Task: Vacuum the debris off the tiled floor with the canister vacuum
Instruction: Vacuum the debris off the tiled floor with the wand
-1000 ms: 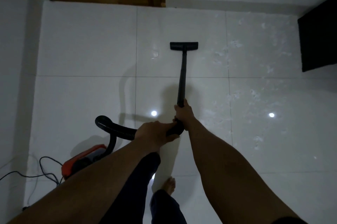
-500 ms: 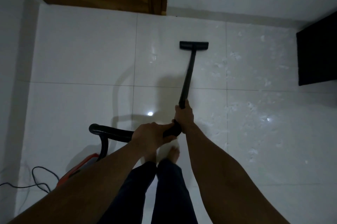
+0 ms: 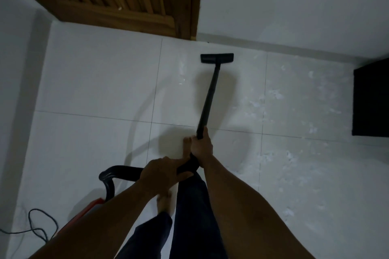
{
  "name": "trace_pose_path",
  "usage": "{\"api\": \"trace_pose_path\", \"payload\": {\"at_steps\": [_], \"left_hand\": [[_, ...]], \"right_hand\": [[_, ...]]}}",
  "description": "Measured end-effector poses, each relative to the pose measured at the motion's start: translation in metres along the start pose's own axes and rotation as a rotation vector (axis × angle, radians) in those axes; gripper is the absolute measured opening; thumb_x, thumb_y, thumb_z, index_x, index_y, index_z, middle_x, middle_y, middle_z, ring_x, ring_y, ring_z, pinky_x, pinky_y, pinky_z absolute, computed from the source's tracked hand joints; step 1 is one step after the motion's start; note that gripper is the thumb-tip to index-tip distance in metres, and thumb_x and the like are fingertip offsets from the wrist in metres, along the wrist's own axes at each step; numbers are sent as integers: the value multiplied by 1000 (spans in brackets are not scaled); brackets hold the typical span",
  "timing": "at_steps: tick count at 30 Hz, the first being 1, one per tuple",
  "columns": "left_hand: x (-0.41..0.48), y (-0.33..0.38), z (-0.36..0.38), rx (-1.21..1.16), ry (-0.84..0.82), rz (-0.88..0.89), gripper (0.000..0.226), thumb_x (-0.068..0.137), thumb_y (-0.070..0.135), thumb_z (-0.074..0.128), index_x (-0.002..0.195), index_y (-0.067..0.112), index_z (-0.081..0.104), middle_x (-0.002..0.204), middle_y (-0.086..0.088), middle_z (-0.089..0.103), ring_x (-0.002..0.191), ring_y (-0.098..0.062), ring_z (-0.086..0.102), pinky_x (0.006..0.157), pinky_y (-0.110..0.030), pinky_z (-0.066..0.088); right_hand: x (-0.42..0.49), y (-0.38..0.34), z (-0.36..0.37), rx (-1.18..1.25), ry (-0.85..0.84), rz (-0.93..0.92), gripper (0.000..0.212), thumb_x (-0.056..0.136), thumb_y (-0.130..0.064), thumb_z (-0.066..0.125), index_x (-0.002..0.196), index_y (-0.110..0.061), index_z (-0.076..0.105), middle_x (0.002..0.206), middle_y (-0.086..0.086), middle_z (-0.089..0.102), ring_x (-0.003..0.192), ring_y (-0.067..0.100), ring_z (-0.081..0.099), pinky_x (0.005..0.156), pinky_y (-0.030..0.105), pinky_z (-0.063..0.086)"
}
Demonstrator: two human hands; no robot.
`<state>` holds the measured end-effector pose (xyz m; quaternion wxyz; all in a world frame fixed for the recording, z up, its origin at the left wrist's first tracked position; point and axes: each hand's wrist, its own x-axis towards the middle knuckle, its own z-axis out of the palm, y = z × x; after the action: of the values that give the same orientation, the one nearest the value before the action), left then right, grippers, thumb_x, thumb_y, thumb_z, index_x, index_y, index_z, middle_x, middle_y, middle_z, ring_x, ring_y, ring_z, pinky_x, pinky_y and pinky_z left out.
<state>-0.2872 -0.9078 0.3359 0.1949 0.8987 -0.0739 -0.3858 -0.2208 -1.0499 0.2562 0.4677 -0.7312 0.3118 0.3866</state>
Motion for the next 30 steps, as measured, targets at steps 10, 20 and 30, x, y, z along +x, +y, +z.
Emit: {"api": "trace_pose_path", "payload": {"at_steps": [10, 20, 30], "left_hand": [[61, 1, -38, 74, -43, 7, 89, 74, 87, 3, 145, 45, 38, 97, 3, 69, 83, -15, 68, 76, -29, 53], [51, -10, -39, 37, -25, -57, 62, 99, 61, 32, 156, 38, 19, 86, 1, 66, 71, -19, 63, 67, -29, 49], [-40, -21, 4, -1, 66, -14, 70, 93, 73, 30, 154, 46, 8, 84, -2, 68, 71, -18, 65, 68, -32, 53]], "right_hand": [[42, -49, -21, 204, -71, 14, 60, 106, -15, 49, 159, -28, 25, 73, 7, 52, 48, 14, 49, 39, 20, 45], [55, -51, -2, 298, -98, 60, 62, 104, -13, 51, 152, -46, 30, 59, 7, 47, 47, 21, 47, 49, 34, 46], [-8, 0, 43, 230, 49, 11, 54, 100, -22, 56, 151, -28, 37, 92, 13, 64, 55, 21, 59, 49, 27, 52]]}}
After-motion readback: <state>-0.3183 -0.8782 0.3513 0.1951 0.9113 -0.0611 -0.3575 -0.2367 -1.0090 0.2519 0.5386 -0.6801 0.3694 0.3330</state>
